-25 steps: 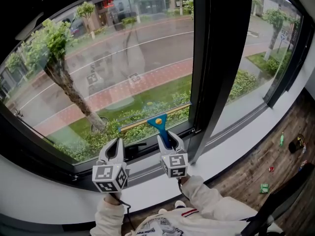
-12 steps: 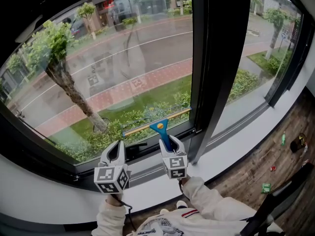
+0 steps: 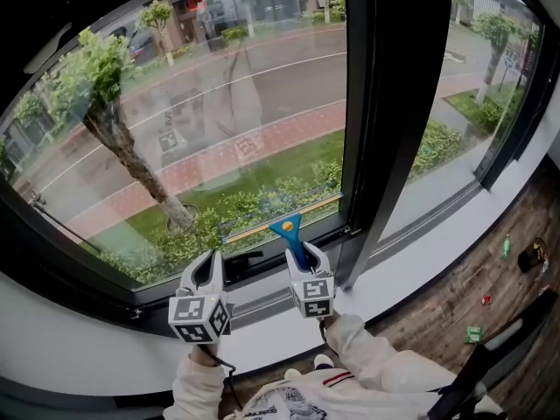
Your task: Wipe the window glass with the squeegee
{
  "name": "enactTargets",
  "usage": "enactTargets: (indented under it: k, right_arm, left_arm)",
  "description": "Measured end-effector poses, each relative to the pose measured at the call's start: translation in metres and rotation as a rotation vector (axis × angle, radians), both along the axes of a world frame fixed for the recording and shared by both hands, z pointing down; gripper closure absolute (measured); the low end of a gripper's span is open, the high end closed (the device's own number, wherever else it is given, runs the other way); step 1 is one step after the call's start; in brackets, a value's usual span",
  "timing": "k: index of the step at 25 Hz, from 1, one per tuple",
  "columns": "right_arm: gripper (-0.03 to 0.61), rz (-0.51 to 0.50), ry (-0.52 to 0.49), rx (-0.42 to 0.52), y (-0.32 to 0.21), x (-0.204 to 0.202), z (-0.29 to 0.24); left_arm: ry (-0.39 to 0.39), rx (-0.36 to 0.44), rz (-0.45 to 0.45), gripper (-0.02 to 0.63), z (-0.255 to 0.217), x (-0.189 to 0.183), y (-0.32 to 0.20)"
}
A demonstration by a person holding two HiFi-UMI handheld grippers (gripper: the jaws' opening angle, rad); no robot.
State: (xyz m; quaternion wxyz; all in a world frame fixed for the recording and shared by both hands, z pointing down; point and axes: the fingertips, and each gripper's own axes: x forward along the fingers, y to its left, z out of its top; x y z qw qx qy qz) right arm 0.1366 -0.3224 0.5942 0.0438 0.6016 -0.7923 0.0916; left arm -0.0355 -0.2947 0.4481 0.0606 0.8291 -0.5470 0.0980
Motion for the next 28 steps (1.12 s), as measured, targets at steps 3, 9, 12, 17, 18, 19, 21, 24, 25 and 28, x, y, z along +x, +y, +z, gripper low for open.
enactTargets:
  k: [3,9,12,17,18,19,21,24,25,28]
  right_arm:
    - [0.431,-0.006,0.015,-0.007,0.000,0.000,0.005]
    - [0.431,-0.028,0.047,-0.031,0.003,-0.003,0.016]
    - [0.431,-0.029,0.059,-0.034,0.003,-0.003,0.020]
    - [0.431,-0.024,0.056,-0.046,0.003,-0.004,0.027]
    - [0.431,-0.024,0.053,-0.049,0.003,-0.004,0.029]
    - [0.431,-0.025,0.051,-0.051,0.004,-0.004,0.030]
    - [0.431,-0.028,0.053,-0.054,0.003,-0.005,0.033]
    - [0.431,-0.031,0.062,-0.066,0.004,-0.004,0.039]
    - [0.431,-0.032,0.065,-0.070,0.004,-0.004,0.041]
    - [0.431,-0.034,0.069,-0.080,0.004,-0.004,0.047]
  left_arm:
    - [0.000,-0.002,-0.001,0.612,0.002,0.000,-0.001]
    - [-0.002,-0.014,-0.004,0.612,0.007,0.002,0.000]
    - [-0.002,-0.018,-0.006,0.612,0.008,0.002,0.000]
    - [-0.008,-0.022,-0.013,0.612,0.009,0.000,0.001]
    - [-0.010,-0.023,-0.015,0.612,0.009,-0.002,0.001]
    - [-0.011,-0.025,-0.017,0.612,0.010,-0.002,0.001]
    - [-0.013,-0.028,-0.019,0.612,0.011,-0.003,0.002]
    - [-0.014,-0.042,-0.018,0.612,0.017,-0.001,0.004]
    - [-0.016,-0.047,-0.016,0.612,0.021,0.000,0.004]
    - [-0.030,-0.067,-0.018,0.612,0.038,0.002,0.005]
